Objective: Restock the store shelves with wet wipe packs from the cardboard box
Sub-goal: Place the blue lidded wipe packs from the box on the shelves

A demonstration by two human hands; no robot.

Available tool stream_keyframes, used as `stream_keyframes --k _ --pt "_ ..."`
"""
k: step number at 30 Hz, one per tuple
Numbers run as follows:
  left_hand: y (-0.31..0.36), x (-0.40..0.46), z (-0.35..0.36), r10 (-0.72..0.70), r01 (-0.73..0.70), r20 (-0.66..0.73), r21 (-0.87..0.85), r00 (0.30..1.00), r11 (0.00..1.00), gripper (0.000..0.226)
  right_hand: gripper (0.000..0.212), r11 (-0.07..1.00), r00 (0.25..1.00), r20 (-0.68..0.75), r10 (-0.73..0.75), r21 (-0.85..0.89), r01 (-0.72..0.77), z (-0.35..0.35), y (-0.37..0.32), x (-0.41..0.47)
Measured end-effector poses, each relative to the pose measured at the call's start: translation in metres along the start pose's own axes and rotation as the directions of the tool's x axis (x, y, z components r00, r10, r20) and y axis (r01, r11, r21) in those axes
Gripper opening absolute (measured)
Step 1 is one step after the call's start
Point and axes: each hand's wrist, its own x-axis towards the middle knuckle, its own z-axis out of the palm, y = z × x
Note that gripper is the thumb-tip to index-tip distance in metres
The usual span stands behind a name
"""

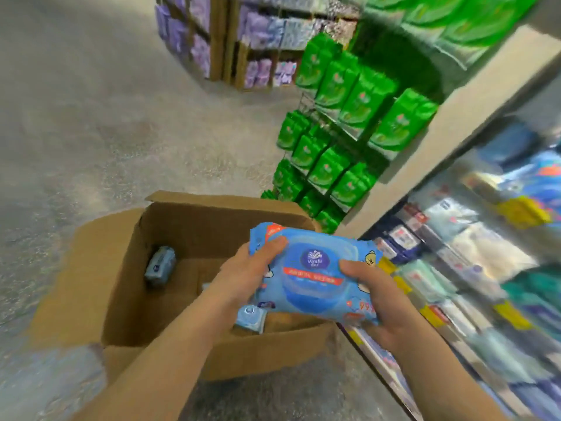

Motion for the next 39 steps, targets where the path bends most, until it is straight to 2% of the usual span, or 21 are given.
stream_keyframes --k 2,3,4,6,9,10,14,18,21,23,25,29,34,37,39 --pt "0.01 -0.006 0.031 -0.002 0.002 0.079 -0.003 0.997 1.0 0.051 0.061 0.997 0.999 -0.016 -0.035 0.066 0.036 -0.024 -0.007 -0.022" --pt "0.015 -0.009 0.048 0.005 -0.005 0.128 -0.003 0.992 1.0 0.05 0.067 0.996 0.997 -0.039 -0.061 0.068 0.063 -0.037 -0.01 -0.032" --pt "0.017 -0.01 0.065 0.002 -0.001 0.171 -0.01 0.985 1.0 0.056 0.072 0.993 0.993 -0.072 -0.091 0.069 0.096 -0.051 -0.011 -0.04" --pt "0.021 -0.013 0.099 0.0 0.005 0.254 -0.021 0.967 1.0 0.059 0.065 0.984 0.983 -0.126 -0.137 0.097 0.149 -0.08 -0.012 -0.056" --pt "0.025 -0.024 0.158 0.017 -0.002 0.349 -0.042 0.937 0.999 0.027 0.055 0.973 0.96 -0.204 -0.191 0.094 0.213 -0.124 -0.016 -0.085" --pt "0.026 -0.029 0.179 0.013 0.004 0.364 -0.046 0.931 0.999 0.025 0.053 0.965 0.952 -0.225 -0.208 0.113 0.238 -0.14 -0.016 -0.094" --pt "0.021 -0.041 0.264 0.028 -0.033 0.447 0.005 0.894 0.999 0.044 0.058 0.943 0.921 -0.309 -0.239 0.152 0.296 -0.208 -0.014 -0.125" --pt "0.012 -0.048 0.339 0.066 -0.093 0.529 0.025 0.846 0.995 0.039 0.075 0.943 0.895 -0.369 -0.252 0.117 0.313 -0.276 -0.015 -0.153" --pt "0.005 -0.051 0.376 0.129 -0.175 0.573 0.025 0.81 0.984 0.052 0.066 0.941 0.883 -0.381 -0.275 0.081 0.329 -0.316 -0.017 -0.167" --pt "0.002 -0.051 0.389 0.156 -0.186 0.566 -0.004 0.81 0.982 0.066 0.063 0.924 0.873 -0.381 -0.305 0.106 0.368 -0.336 -0.02 -0.169" --pt "0.003 -0.049 0.398 0.179 -0.192 0.546 -0.034 0.818 0.981 0.066 0.063 0.913 0.875 -0.359 -0.326 0.119 0.389 -0.348 -0.025 -0.167" --pt "0.018 -0.049 0.405 0.209 -0.194 0.505 -0.083 0.837 0.977 0.047 0.067 0.914 0.879 -0.293 -0.376 0.037 0.403 -0.356 -0.044 -0.149" --pt "0.047 -0.03 0.405 0.319 -0.273 0.418 -0.167 0.851 0.947 0.027 0.052 0.892 0.863 -0.231 -0.45 -0.079 0.445 -0.354 -0.086 -0.115" --pt "0.063 -0.005 0.404 0.429 -0.376 0.303 -0.221 0.851 0.9 0.042 0.047 0.847 0.823 -0.208 -0.529 -0.192 0.496 -0.351 -0.116 -0.09" --pt "0.075 0.014 0.403 0.508 -0.458 0.224 -0.241 0.832 0.856 0.052 0.03 0.808 0.801 -0.179 -0.571 -0.295 0.51 -0.353 -0.135 -0.071"
